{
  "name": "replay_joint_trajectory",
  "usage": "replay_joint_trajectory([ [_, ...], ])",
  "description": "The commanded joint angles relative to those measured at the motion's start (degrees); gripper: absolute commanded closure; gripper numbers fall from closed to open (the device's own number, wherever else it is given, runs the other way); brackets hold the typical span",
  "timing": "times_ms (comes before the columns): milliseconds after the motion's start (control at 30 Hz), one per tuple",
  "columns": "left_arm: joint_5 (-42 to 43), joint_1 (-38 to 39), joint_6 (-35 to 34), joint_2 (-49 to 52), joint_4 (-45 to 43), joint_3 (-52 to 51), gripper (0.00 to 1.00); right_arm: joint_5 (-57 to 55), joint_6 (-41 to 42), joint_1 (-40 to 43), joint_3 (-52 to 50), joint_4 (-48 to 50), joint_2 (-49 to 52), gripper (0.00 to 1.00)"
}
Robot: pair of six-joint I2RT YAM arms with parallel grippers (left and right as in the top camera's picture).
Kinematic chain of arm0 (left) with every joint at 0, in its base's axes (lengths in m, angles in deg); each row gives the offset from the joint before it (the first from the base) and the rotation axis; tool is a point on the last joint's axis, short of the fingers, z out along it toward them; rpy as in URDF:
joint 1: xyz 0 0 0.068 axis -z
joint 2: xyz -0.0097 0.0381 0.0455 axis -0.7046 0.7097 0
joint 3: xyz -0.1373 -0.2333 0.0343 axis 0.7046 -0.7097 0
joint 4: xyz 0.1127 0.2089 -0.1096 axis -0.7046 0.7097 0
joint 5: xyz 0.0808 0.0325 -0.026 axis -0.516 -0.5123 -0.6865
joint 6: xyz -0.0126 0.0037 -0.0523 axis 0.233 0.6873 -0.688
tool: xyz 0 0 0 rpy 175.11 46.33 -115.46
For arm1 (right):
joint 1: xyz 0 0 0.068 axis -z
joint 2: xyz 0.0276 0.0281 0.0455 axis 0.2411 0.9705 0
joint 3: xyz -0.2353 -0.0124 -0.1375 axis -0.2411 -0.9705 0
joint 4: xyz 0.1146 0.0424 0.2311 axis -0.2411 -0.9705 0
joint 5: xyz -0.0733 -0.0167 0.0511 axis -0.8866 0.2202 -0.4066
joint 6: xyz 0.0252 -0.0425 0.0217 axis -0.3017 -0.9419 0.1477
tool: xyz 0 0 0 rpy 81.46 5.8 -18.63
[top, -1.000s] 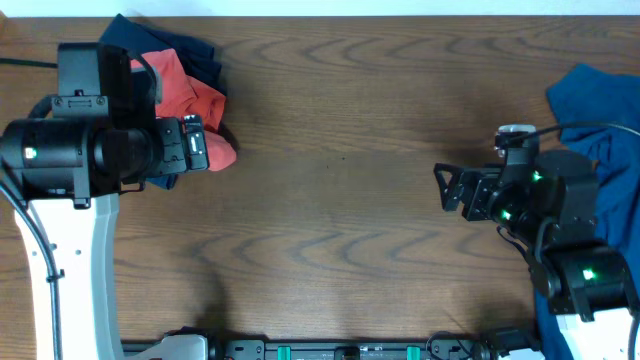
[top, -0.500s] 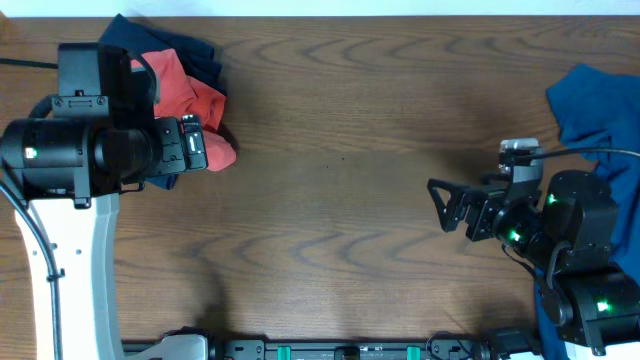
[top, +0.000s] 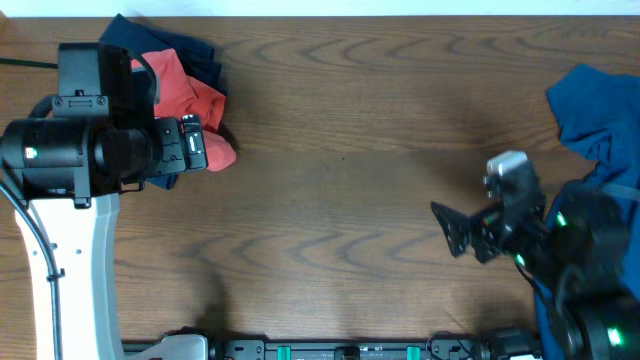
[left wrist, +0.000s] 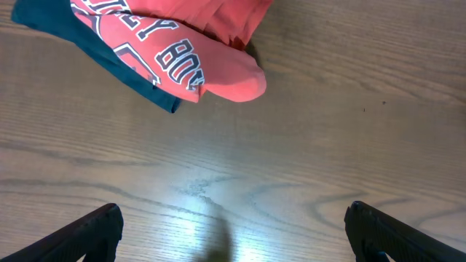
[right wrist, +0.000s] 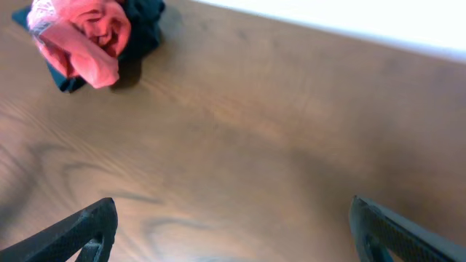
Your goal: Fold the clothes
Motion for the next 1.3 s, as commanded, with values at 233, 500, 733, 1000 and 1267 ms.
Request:
replay_joint_trajectory([
  [233,-1.07,0.11,-0.68,0.13,0.20,0.46,0.02,-6.12,-13.62,5.86,-4.92,-0.72,-21.59,0.01],
  [500,-1.07,0.11,-0.68,0.13,0.20,0.46,0.02,-12.66,-13.57,6.78,-22.84,6.45,-32.11,0.01],
  [733,-1.07,0.11,-0.68,0.13,0.20,0.46,0.02,-7.89,-11.85,6.62,-36.33,17.33,-37.73,0.01],
  [1000,-1.07,0.11,-0.68,0.13,0.20,0.46,0.02,-7.06,-1.27,6.60,-47.69,28.72,-37.75,0.01],
  [1267,-1.07,0.11,-0.68,0.13,0.20,0.46,0.02,-7.10,0.61,6.58,-49.88,35.39,-37.73,0.01],
])
